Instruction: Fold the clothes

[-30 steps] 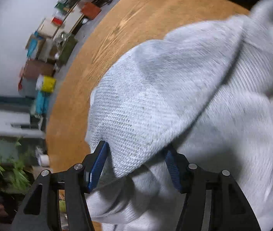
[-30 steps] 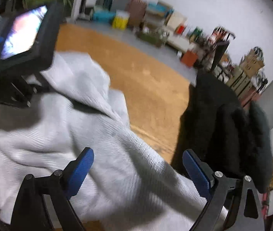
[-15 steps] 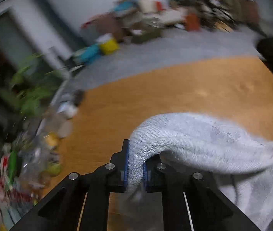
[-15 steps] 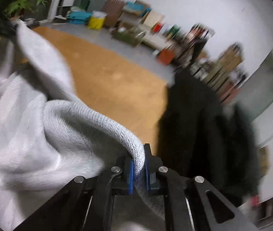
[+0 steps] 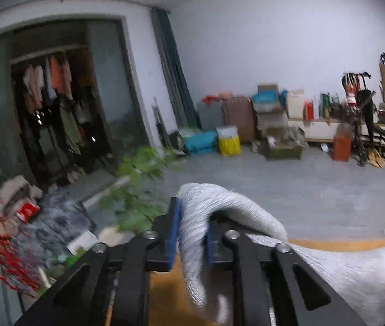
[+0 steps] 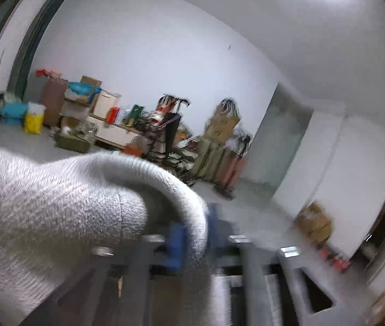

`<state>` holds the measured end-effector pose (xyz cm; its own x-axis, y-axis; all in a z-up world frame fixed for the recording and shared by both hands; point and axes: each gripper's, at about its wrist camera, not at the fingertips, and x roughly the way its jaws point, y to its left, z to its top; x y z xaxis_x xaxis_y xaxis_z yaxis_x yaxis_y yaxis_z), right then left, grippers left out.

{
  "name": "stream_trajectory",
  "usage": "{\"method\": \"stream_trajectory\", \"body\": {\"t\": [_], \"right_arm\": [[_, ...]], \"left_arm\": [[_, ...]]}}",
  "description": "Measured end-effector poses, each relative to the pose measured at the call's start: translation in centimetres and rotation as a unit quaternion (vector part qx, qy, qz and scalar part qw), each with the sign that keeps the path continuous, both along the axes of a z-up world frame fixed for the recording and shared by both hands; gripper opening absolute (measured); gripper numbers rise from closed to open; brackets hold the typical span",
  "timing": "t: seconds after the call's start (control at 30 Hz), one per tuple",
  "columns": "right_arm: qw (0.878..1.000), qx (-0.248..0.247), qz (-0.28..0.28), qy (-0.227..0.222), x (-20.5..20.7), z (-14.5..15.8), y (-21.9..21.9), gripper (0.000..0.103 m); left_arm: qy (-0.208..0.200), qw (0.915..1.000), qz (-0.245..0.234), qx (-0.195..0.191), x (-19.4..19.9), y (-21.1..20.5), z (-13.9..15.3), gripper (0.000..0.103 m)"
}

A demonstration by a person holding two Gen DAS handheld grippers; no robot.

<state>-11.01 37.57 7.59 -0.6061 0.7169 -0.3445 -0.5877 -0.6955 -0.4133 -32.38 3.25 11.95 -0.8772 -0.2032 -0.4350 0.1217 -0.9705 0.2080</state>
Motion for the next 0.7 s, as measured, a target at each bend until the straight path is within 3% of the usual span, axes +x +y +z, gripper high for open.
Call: {"method": "stream_trajectory", "body": {"t": [0.03,0.07,0.13,0.2,0.3,0.4,0.5,0.6,0.7], "right_arm": [[0.999,-0.027,0.010,-0.024,-1.2,-1.1,-0.4,0.096],[0.998,-0.041,0.023,-0.043,-1.8,-2.4,-1.2,0.094],[0.995,-0.042,0.060,-0.071,-1.6,-5.5,-3.3,0.094],[0.988,-0.045,0.100,-0.106,-1.0,-8.7,-5.4,0.094],[0.962,-0.063,0.177,-0.197,1.9,-14.3,-9.0,0.093],[0.930,-0.080,0.231,-0.276,5.1,-19.4,-12.0,0.093],[0.909,-0.090,0.240,-0.328,8.3,-23.6,-13.9,0.094],[0.897,-0.119,0.236,-0.355,9.7,-25.5,-14.2,0.094],[0.894,-0.149,0.228,-0.355,11.0,-26.0,-13.5,0.094]], "left_arm": [[-0.043,0.9990,-0.009,0.001,-0.9,0.8,-1.4,0.044],[-0.091,0.9956,-0.021,0.011,-1.6,1.2,-3.0,0.049],[-0.160,0.9833,-0.059,0.063,-1.5,1.5,-6.4,0.049],[-0.228,0.9626,-0.083,0.121,-1.1,1.0,-9.2,0.052],[-0.333,0.9250,-0.124,0.134,0.5,1.8,-13.3,0.059],[-0.409,0.8995,-0.148,0.046,3.6,4.2,-18.2,0.060],[-0.471,0.8655,-0.161,-0.053,7.0,6.0,-23.7,0.060],[-0.515,0.8356,-0.169,-0.092,9.6,6.7,-27.9,0.060],[-0.508,0.8383,-0.174,-0.096,10.6,6.9,-28.4,0.060]]}}
